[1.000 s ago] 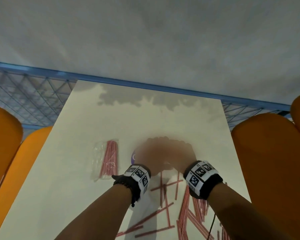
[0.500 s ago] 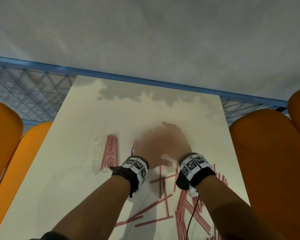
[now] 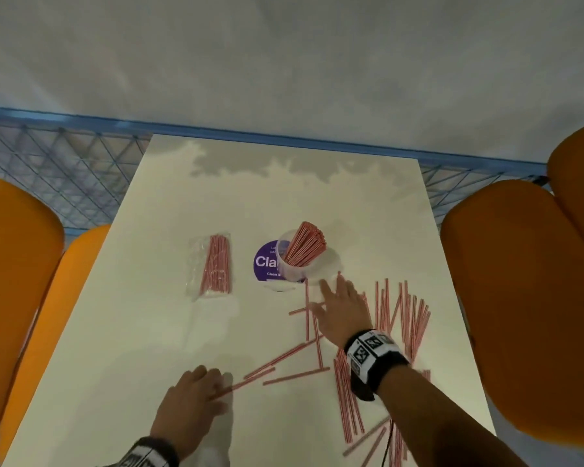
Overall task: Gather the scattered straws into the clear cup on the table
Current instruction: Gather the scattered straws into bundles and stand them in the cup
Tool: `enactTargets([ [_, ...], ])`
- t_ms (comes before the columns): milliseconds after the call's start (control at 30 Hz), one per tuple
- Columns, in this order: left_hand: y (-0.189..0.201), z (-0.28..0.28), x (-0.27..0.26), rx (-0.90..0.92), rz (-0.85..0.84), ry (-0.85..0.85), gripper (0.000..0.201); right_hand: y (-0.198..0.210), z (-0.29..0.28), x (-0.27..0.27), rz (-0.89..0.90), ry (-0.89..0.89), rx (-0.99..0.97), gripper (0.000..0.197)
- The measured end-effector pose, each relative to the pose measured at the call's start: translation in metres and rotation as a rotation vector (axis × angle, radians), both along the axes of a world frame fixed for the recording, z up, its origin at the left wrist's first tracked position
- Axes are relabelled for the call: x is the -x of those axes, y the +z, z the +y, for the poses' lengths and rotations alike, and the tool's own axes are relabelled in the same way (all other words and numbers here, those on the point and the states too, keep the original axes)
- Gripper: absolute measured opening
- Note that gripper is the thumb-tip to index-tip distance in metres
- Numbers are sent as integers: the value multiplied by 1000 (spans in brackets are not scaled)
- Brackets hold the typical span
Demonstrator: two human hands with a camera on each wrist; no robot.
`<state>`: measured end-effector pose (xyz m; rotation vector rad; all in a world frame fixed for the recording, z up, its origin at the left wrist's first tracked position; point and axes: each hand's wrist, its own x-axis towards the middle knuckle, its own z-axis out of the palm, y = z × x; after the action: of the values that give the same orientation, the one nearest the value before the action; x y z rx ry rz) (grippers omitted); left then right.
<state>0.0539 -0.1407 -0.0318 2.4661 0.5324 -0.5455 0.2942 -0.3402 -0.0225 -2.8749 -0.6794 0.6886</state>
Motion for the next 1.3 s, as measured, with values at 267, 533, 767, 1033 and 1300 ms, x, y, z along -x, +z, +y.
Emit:
enactTargets([
  [267,-24,-1,18,-30,-212,-3,18,-22,12,72,-10,172,-40,61],
  [533,-18,-20,-3,-106,-293,-122,30,-6,3,80,-116,161,-297,50],
  [767,10,-22,-71,-186,11,-419,122,3,-42,35,24,-322,15,87],
  [1033,0,-24,-74,-273,50,-496,111,-9,-16,66,-75,31,-249,58],
  [1300,-8,-29,-60,-280,-211,-476,53,-11,-17,60,-62,-53,-135,53],
])
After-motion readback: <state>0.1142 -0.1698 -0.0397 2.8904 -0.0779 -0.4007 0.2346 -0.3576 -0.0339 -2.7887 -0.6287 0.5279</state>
